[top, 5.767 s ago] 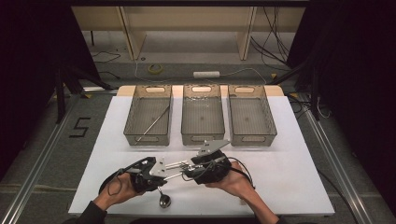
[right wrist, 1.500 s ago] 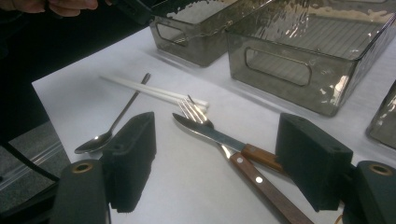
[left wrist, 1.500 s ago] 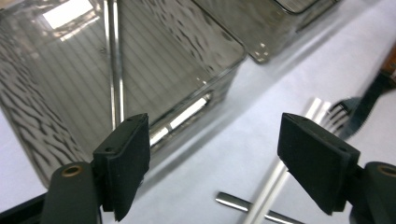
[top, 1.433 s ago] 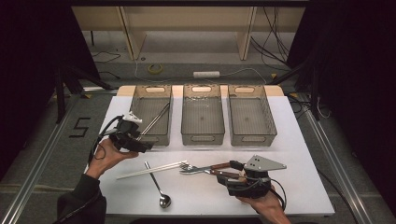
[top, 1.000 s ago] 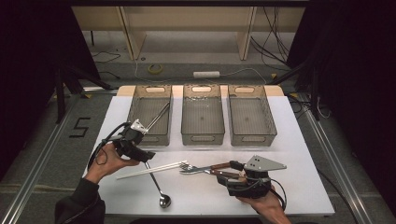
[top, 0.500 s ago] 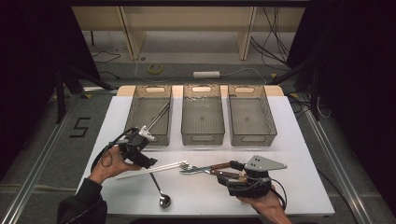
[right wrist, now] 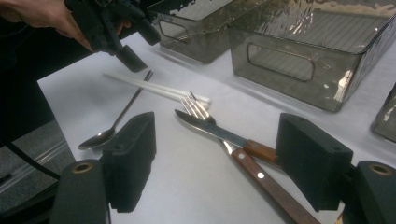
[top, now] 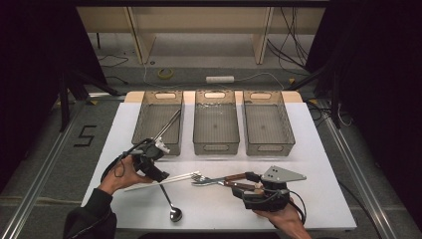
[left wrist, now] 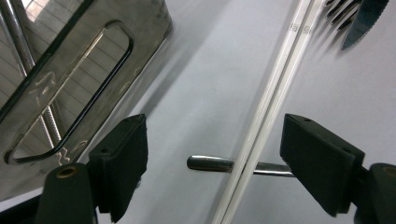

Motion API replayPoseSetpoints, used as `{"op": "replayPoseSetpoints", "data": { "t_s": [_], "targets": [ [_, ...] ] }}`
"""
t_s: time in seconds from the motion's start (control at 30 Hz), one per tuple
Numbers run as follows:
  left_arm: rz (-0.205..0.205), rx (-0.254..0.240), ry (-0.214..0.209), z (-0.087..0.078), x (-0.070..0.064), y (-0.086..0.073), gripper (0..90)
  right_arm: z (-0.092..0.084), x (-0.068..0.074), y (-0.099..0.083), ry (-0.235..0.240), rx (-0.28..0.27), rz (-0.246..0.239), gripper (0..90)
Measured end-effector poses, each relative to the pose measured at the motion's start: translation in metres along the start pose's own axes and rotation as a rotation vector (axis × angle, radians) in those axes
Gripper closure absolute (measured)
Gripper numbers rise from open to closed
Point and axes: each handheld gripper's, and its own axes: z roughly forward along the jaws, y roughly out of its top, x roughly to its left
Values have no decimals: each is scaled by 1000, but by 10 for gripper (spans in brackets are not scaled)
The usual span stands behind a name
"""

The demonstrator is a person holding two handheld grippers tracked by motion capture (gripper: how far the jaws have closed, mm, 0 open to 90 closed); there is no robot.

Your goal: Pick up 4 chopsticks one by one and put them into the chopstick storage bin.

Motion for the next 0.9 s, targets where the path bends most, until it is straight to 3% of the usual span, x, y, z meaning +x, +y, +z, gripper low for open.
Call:
{"op": "replayPoseSetpoints", "data": {
  "t_s": [0.73, 0.9],
  "targets": [
    [52, 43, -18, 15, -2, 4, 310, -1, -1, -1, -3, 5, 5, 300],
    [82, 66, -26, 17, -3, 4, 348, -1, -1, -1, -3, 6, 3, 300]
  ]
}}
